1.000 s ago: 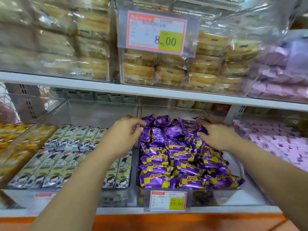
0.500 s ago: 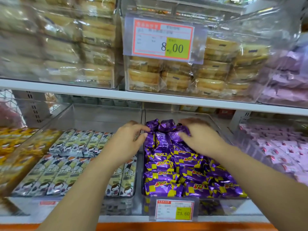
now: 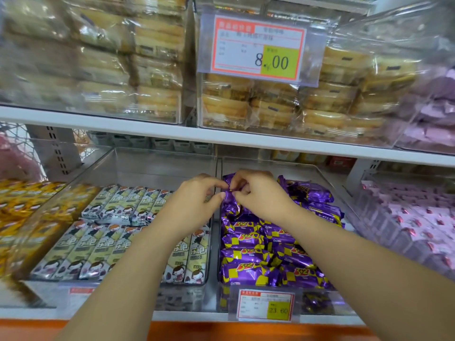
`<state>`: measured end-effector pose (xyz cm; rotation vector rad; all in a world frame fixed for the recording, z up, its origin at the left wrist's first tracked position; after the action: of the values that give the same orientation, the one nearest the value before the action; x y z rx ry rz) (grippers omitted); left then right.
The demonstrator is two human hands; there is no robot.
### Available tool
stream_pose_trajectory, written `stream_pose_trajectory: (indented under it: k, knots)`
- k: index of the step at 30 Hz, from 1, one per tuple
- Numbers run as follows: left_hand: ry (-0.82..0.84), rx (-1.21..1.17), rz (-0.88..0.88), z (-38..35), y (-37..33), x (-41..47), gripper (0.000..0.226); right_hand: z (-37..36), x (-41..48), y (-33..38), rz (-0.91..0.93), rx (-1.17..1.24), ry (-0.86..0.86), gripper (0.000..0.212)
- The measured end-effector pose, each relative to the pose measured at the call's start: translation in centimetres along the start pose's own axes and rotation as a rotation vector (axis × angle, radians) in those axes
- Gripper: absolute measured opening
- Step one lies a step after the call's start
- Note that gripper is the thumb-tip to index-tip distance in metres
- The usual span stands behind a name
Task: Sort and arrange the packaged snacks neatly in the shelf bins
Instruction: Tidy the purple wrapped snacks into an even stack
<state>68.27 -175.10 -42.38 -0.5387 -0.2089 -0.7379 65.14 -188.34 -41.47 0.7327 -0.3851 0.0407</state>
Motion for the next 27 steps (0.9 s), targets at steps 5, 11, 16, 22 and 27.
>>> stream_pose_trajectory:
  k: [5,11,16,22,27]
  knots:
    - [0.004,0.001,0.019,0.0,0.1,0.0,0.029,3.5,-2.0,1.1,0.001,0.101,-0.123,0.036]
    - [0.003,-0.003,0.008,-0.2,0.0,-0.2,0.027,3.7,-7.3,0.0,-0.136,0.316,0.152,0.044]
    - [0.012,-0.002,0.016,-0.2,-0.1,-0.5,0.026,3.8,-8.6,-0.6,-0.146,0.137,0.319,0.045]
    - [0.014,-0.012,0.022,-0.3,0.0,-0.6,0.025,4.1,-8.7,-0.5,-0.155,0.005,0.483,0.046]
    - [0.016,-0.013,0.020,-0.4,0.2,-0.4,0.025,4.3,-5.2,-0.3,-0.142,0.014,0.366,0.027]
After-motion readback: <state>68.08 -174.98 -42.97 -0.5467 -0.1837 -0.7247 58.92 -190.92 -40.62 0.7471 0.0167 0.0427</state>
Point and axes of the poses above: each hand's wrist, its own x-axis towards the middle knuckle, its own z-axis out of the back of the hand, y = z × x, the point moved 6 cm from there along x, towards the middle knuckle, and after that the axes turned 14 degrees about x, right-handed, at the moved point
